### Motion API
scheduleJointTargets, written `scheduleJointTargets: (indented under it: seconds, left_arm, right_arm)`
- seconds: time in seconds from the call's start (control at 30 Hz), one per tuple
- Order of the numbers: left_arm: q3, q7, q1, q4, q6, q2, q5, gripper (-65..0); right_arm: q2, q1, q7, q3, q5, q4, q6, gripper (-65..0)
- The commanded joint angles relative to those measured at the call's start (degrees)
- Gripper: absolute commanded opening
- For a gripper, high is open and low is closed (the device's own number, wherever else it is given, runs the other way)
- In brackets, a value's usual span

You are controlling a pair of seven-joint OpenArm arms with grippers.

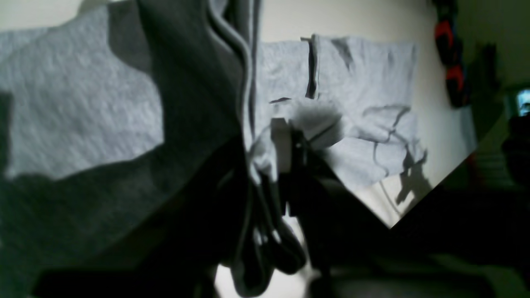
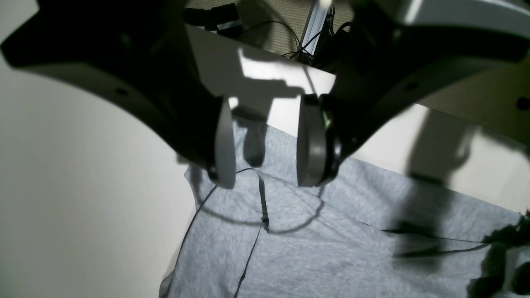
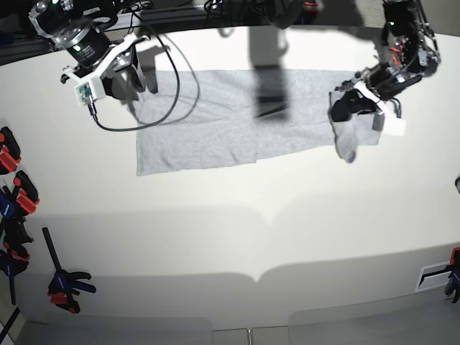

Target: Fold the T-shirt properly

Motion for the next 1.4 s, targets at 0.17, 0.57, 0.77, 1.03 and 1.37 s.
scheduleJointTargets:
  seconds: [0.17,0.57,0.77,1.03,1.37]
  left_arm:
    - [-0.26,0.28,-0.44,0.90,-0.46,1.95,-1.77,-65.0]
    - [-0.26,9.20,-0.48,0.90,-0.46,1.86,-18.25,-38.2]
    - [-0.26,14.00,-0.46,0.90,-2.75,1.86,-23.70,-35.1]
    - [-0.26,14.00,-0.61,0.90,-2.82,1.84,-23.70,-35.1]
    - [-0.26,14.00,-0.63,0.90,-2.82,1.86,-23.70,-35.1]
  right_arm:
    - [0.46,-0.02,1.57,0.26,0.81,1.09,0.91,-41.4]
    - [0.48,0.00,3.37,0.26,0.81,1.09,0.91,-41.0]
    - [0.50,0.04,7.10,0.26,0.81,1.09,0.91,-41.0]
    - [0.46,4.07,6.64,0.26,0.79,1.09,0.91,-28.4]
    - [0.48,10.75,-1.07,0.26,-14.64,-5.99,-12.33,-28.6]
